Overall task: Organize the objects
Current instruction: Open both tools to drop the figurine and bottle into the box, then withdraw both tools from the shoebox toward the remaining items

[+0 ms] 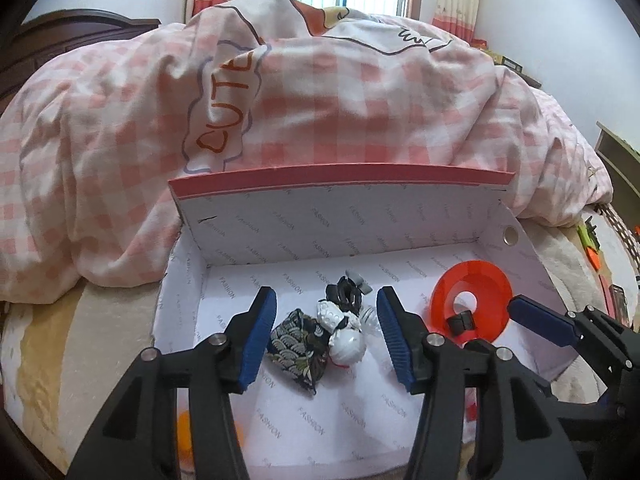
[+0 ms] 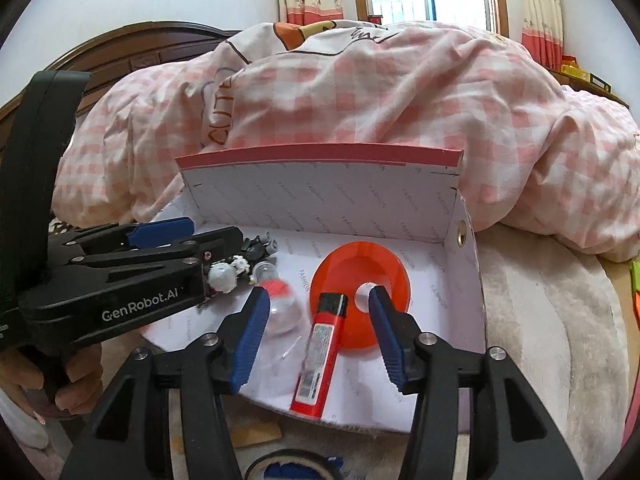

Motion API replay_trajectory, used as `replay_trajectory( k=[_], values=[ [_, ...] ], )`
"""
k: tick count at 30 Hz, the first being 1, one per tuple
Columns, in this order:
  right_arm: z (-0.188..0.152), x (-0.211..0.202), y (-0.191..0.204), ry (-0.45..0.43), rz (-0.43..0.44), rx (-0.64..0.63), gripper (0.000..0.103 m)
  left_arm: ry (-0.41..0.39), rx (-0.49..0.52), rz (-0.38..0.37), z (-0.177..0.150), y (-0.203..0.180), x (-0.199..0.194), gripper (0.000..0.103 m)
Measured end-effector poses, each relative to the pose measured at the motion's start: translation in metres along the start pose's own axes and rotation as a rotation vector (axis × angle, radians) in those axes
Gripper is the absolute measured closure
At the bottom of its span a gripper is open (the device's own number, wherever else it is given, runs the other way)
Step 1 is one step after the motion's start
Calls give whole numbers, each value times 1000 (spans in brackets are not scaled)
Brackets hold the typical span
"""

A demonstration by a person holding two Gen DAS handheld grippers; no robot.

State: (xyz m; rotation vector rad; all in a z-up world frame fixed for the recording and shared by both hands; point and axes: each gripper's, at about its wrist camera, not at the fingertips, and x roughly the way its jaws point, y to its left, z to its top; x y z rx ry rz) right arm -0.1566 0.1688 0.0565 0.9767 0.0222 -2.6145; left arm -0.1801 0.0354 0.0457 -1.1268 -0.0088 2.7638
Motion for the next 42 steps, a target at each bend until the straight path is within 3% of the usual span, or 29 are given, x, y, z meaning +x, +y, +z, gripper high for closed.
replay_trajectory(
  k=[4, 10, 22, 42],
  values=[
    [-4, -12, 3, -4, 11, 2, 50, 1, 0, 0, -10, -3, -13, 50],
    [-15, -25, 5, 15, 37, 23, 50, -5, -1, -22, 0, 3, -13, 50],
    [-37, -62, 20, 11, 73, 17, 50, -24, 39, -59, -25, -9, -55, 50],
    [-85, -85, 19, 81, 95, 39, 50, 14, 67, -120, -75, -29, -79, 50]
  ],
)
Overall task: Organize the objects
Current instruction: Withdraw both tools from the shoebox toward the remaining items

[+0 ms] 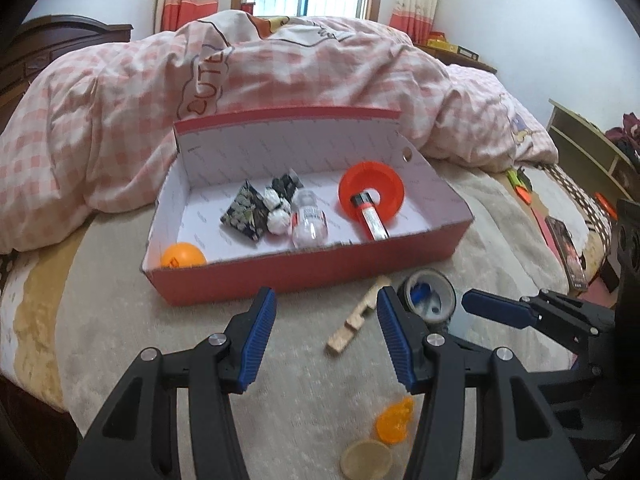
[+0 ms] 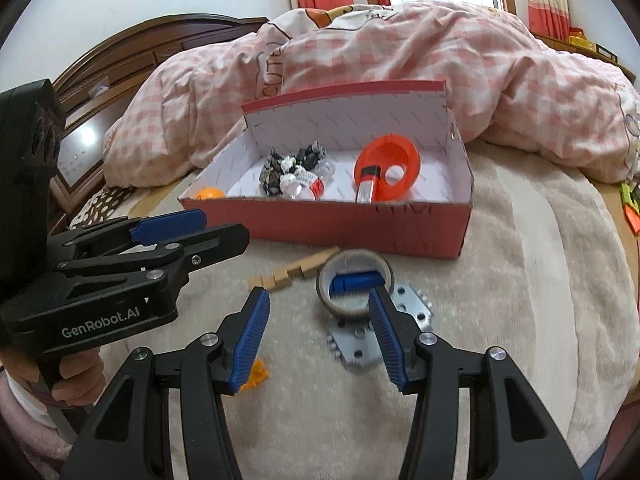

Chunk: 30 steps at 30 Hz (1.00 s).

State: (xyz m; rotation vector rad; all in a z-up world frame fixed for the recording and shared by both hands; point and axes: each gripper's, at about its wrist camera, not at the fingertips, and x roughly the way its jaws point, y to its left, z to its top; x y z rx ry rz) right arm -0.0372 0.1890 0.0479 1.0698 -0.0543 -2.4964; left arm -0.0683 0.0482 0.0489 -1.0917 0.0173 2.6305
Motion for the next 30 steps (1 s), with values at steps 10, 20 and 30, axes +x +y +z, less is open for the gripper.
replay_trajectory(
  k=[10, 20, 30],
  values=[
    [-17, -3, -7, 33, -1, 24, 50, 41, 8, -2, -21, -5, -2, 50],
    [-30, -8, -12, 37, -12, 36, 50, 86, -14, -43, -41, -2, -7, 50],
    [-42, -8, -21, 56, -24, 58, 50, 112, 40, -77, -67, -6, -22, 50]
  ],
)
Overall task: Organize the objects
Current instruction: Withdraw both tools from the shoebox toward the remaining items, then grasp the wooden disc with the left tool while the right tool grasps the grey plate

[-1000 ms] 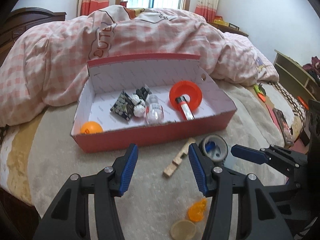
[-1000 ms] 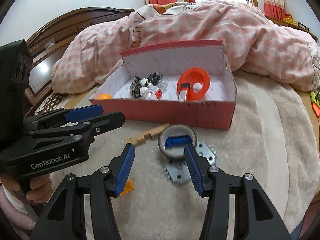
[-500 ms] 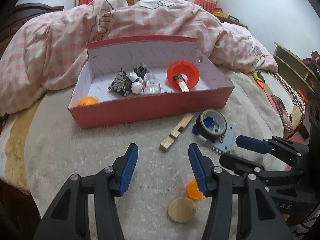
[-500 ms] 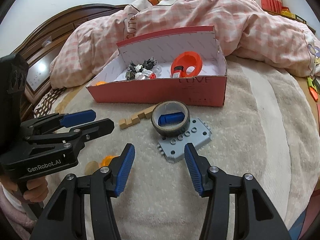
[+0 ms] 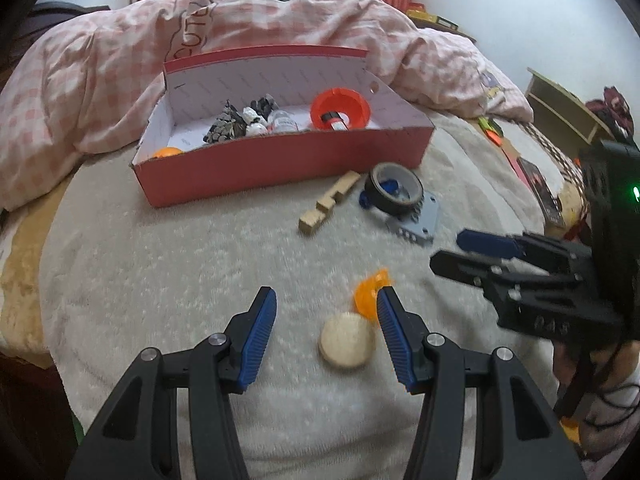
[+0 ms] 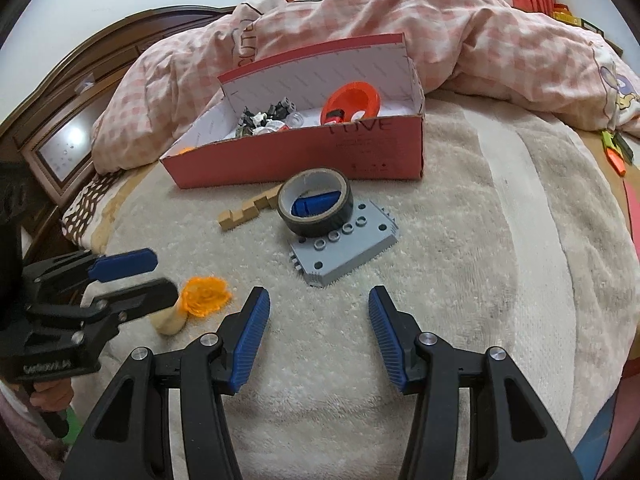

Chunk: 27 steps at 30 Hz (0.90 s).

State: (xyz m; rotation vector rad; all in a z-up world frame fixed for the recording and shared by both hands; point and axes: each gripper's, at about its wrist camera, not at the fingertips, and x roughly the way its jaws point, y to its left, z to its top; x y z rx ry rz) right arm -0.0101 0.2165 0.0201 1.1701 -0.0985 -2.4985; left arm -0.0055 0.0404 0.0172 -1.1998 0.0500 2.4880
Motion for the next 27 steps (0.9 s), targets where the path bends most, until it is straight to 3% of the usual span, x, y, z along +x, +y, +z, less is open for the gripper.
replay_trajectory(
  k=[6, 11, 15, 19, 23, 27],
  values=[
    [-1, 0, 2, 0, -4, -7, 50, 16, 25, -24, -12, -3, 2, 50],
    [-2, 0, 3, 0, -9, -11, 50, 7, 66, 6, -17, -10, 7, 51],
    [-2, 1, 3, 1, -7, -10, 50, -3, 76, 49, -18, -9, 9, 71],
    [-1, 1, 3, 0, -10, -11, 50, -10, 38, 53, -16, 2, 7, 73],
    [0, 2, 4, -5, -18, -17, 50, -22, 5, 104, -11, 16, 10, 73],
    [10, 6, 6, -22, -45, -40, 50, -26, -43, 83, -7, 26, 14, 73]
  ],
)
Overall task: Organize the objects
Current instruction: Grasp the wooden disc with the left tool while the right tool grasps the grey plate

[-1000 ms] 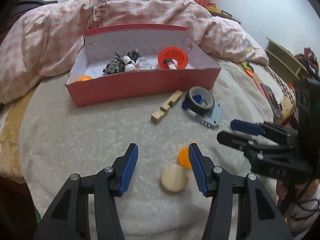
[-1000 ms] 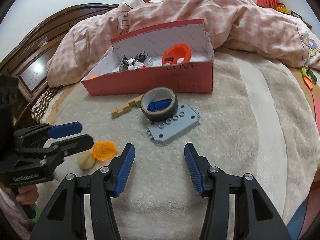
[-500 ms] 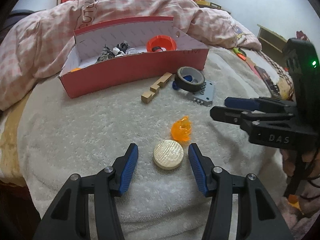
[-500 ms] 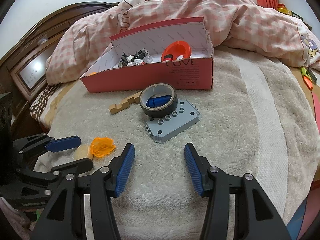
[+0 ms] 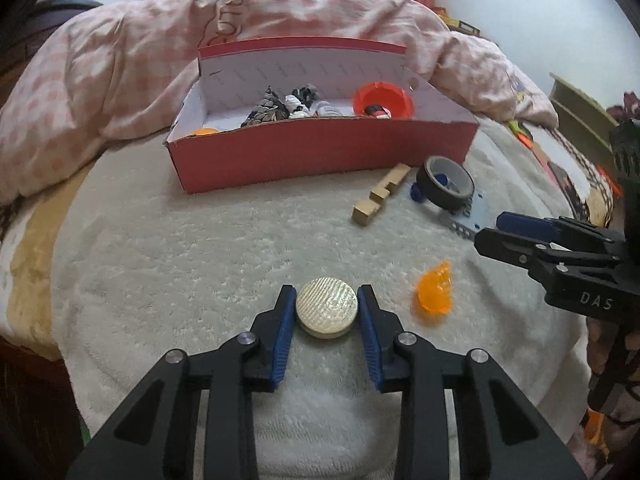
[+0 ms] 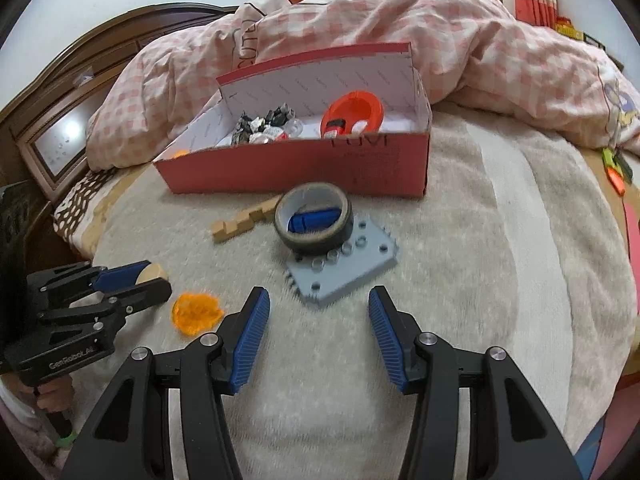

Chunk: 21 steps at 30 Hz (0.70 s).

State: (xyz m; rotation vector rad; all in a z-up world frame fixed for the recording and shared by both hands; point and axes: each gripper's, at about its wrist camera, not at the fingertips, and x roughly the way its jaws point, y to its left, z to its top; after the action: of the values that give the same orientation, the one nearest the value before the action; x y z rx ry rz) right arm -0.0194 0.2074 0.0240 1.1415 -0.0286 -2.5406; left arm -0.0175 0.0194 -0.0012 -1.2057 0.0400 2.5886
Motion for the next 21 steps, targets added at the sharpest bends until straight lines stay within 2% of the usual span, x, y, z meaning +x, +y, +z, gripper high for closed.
replay_trajectory(
  k=[4, 8, 11, 14, 19, 21],
  values=[
    [16, 8, 5, -13, -23, -44, 41, -7, 3, 7, 0, -2, 2, 73],
    [21, 17, 9, -5, -51, -84, 37, -8, -5, -3, 0, 0, 2, 73],
    [22, 24, 10, 3, -83, -133, 27, -9, -11, -11, 0, 1, 3, 73],
    [23, 35, 8, 48, -88, -180, 25, -8, -11, -11, 0, 1, 3, 73],
    [29, 42, -1, 55, -33, -189, 23, -9, -10, -9, 0, 1, 3, 73],
    [30, 41, -3, 52, -26, -170, 28, -8, -10, -10, 1, 2, 3, 73]
  ],
)
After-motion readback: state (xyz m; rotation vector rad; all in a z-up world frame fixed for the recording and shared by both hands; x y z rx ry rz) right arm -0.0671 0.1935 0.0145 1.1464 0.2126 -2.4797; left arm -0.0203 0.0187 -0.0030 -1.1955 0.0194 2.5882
